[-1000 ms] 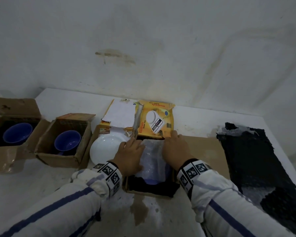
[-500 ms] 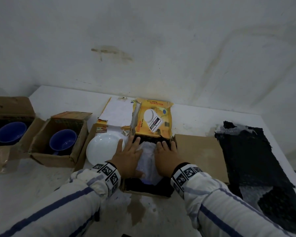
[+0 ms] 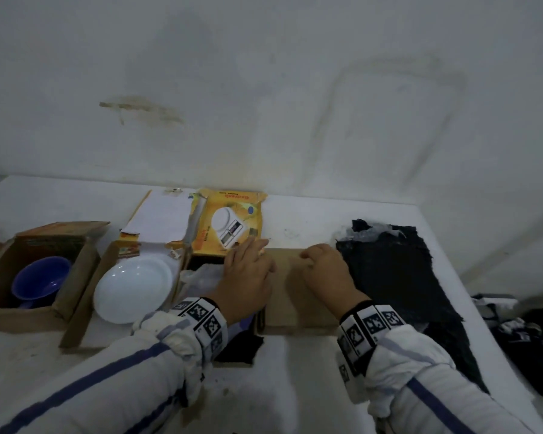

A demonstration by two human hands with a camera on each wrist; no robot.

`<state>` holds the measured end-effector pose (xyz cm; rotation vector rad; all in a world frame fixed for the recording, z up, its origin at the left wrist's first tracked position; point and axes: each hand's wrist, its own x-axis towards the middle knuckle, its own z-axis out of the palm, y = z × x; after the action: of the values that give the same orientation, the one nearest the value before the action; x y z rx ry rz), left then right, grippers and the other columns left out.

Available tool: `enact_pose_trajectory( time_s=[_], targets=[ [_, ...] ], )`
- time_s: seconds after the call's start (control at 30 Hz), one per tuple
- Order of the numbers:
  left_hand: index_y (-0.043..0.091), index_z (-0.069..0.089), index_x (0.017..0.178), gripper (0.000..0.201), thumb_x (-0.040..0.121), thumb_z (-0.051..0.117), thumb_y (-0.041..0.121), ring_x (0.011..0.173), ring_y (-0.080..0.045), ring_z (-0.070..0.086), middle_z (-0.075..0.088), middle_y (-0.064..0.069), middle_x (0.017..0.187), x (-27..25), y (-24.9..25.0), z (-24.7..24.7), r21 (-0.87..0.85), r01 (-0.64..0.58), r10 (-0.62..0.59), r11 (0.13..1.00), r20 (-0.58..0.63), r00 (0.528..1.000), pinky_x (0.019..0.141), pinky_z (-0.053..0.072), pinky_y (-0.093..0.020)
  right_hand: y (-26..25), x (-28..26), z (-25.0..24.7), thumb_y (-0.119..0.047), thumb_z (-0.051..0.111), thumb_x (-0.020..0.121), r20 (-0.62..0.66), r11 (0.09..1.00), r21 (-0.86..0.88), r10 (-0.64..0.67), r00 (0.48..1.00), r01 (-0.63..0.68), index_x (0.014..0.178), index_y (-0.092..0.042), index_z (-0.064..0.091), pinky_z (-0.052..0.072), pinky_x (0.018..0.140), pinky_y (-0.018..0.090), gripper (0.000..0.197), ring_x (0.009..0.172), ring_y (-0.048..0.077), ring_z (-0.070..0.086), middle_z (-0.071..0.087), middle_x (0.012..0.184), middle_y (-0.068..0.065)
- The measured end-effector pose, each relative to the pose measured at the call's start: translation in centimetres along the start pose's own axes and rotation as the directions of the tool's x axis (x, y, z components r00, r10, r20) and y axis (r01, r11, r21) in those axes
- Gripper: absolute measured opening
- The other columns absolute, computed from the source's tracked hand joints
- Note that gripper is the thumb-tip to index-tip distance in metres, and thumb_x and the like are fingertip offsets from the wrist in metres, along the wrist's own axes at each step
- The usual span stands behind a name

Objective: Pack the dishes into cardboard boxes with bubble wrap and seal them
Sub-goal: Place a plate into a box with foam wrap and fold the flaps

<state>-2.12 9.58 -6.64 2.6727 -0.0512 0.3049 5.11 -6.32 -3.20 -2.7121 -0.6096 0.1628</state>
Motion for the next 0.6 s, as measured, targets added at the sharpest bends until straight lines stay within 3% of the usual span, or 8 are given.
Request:
enact_pose_trajectory(
  time_s=[0.1,0.23,0.37,0.47,0.6],
  targets=[
    [0.019,0.057,0.115,0.041,0.077,0.042,0.021,0.146,-0.022,0.012,0.029,-0.001,0.153,1.8,4.0,1.5,-0.045,-0.012,0.017,0.999,0.106,0.994,0.112,0.009,-0.036,4.7,-1.3,-1.8,-0.015,0.048,0.088,-0.045,0.98,-0.009,0.198,0.979,-0.198,0.118,-0.016,0.059,0.041,0.096,0.037,0.032,0.117,0.028,0.045,0.051,0.125,0.007],
    [0.027,0.046,0.132,0.047,0.086,0.048,0.019,0.146,-0.017,0.009,0.022,0.003,0.155,3.8,7.9,4.1,-0.036,-0.054,0.061,0.998,0.231,0.971,0.114,0.01,-0.035,9.4,-3.0,-2.9,-0.032,0.055,0.086,0.061,0.935,-0.156,0.331,0.942,-0.318,0.124,-0.017,0.047,0.038,0.096,0.04,0.042,0.119,0.03,0.041,0.043,0.128,0.008],
    [0.027,0.038,0.141,0.053,0.088,0.045,0.022,0.143,-0.018,0.014,0.021,0.002,0.155,4.8,10.8,6.0,0.03,-0.029,0.018,0.999,0.311,0.95,0.113,0.012,-0.035,12.0,-3.7,-1.7,-0.048,0.058,0.082,0.127,0.919,-0.284,0.318,0.939,-0.273,0.124,-0.015,0.043,0.039,0.098,0.042,0.055,0.121,0.03,0.04,0.041,0.128,0.009],
    [0.028,0.043,0.138,0.051,0.087,0.034,0.031,0.138,-0.016,0.024,0.03,0.004,0.149,4.9,11.5,7.1,0.066,-0.031,0.01,0.997,0.288,0.958,0.108,0.02,-0.031,12.9,-3.8,-1.0,-0.037,0.053,0.088,0.115,0.922,-0.341,0.236,0.965,-0.185,0.124,-0.014,0.046,0.038,0.097,0.041,0.043,0.121,0.03,0.04,0.041,0.128,0.009],
    [0.03,0.047,0.135,0.064,0.076,0.024,0.036,0.136,-0.016,0.029,0.034,0.006,0.147,4.9,11.6,7.3,0.085,-0.023,-0.002,0.996,0.28,0.96,0.104,0.022,-0.029,13.5,-3.7,-0.8,-0.024,0.043,0.093,0.086,0.922,-0.359,0.188,0.978,-0.146,0.122,-0.014,0.051,0.037,0.096,0.038,0.032,0.119,0.03,0.041,0.043,0.128,0.01]
  ],
)
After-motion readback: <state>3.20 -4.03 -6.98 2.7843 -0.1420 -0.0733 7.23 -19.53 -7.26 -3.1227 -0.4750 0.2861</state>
